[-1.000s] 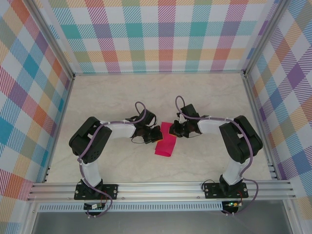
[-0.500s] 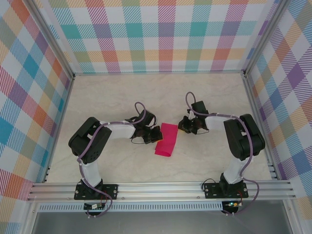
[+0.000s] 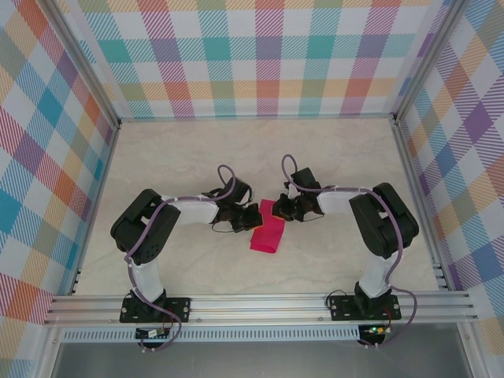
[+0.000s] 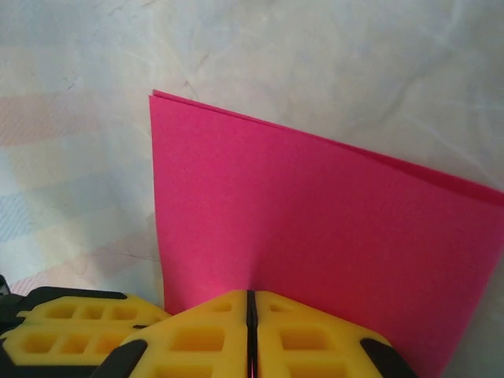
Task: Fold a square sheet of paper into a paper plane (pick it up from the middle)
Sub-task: Fold the square sheet of paper in half at the center of the table.
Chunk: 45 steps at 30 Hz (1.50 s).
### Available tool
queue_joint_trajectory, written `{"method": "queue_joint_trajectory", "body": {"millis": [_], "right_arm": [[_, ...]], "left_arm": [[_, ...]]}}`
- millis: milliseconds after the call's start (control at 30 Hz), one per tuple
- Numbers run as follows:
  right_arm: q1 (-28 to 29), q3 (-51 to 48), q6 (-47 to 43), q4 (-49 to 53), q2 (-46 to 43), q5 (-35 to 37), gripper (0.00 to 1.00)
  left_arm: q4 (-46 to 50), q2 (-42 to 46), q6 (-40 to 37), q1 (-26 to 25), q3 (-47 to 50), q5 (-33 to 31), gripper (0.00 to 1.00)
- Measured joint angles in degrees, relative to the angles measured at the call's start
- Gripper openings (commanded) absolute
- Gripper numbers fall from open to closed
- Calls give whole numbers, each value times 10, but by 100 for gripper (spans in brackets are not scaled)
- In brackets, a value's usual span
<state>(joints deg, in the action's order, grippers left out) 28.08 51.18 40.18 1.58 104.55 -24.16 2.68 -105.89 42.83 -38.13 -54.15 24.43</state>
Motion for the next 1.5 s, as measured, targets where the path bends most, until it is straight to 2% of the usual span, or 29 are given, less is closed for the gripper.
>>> {"method": "queue_joint_trajectory", "body": {"millis": [533, 700, 800, 1000, 1167, 1500], "right_arm": [[-78, -9, -1, -22, 1, -8, 9], [-89, -10, -1, -2, -32, 32, 9], [-91, -13, 10, -1, -70, 30, 10], [-40, -27, 37, 6, -113, -7, 7], [3, -86, 73, 10, -116, -40, 6], [14, -130, 102, 13, -122, -63, 6]], "left_arm": [[-16, 3, 7, 0, 11, 0, 2], [-16, 3, 9, 0, 11, 0, 2], [-16, 3, 9, 0, 11, 0, 2], [-16, 3, 9, 0, 11, 0, 2], [-16, 3, 9, 0, 11, 0, 2], [-16, 2, 9, 0, 11, 0, 2]]}}
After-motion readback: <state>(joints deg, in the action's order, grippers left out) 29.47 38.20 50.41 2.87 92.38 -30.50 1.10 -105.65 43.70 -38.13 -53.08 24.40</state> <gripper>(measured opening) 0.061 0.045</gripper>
